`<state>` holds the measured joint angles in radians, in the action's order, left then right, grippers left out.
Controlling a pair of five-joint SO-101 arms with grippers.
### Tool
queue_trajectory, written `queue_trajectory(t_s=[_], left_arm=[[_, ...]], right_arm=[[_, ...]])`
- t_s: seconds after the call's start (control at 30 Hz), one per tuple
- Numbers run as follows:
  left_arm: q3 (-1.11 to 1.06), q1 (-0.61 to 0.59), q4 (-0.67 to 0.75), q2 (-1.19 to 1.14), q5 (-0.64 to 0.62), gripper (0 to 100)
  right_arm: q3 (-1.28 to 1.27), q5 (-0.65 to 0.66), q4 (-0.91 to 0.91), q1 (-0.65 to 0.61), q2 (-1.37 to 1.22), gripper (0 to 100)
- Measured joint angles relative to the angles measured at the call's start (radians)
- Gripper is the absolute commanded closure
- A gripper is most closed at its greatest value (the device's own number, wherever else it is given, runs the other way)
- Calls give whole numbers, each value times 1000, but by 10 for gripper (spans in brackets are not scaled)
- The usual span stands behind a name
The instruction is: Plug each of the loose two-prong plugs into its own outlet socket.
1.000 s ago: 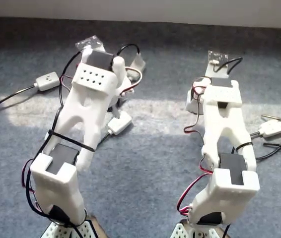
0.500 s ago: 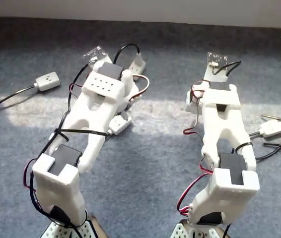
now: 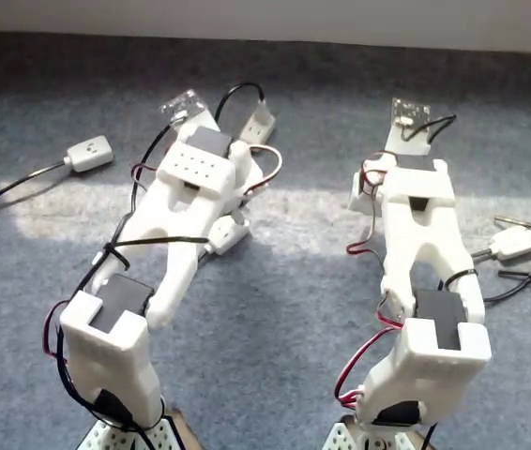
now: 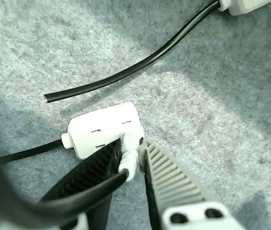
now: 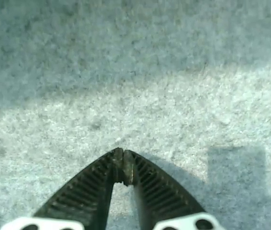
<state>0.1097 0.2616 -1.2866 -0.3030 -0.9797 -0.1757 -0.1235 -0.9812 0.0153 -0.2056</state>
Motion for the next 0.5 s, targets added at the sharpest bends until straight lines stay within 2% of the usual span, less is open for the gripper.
queue_trajectory(t_s=[0.5], left_arm=[[-9,-54,8,8,3,994]], right_arm=[[0,0,0,0,0,991]])
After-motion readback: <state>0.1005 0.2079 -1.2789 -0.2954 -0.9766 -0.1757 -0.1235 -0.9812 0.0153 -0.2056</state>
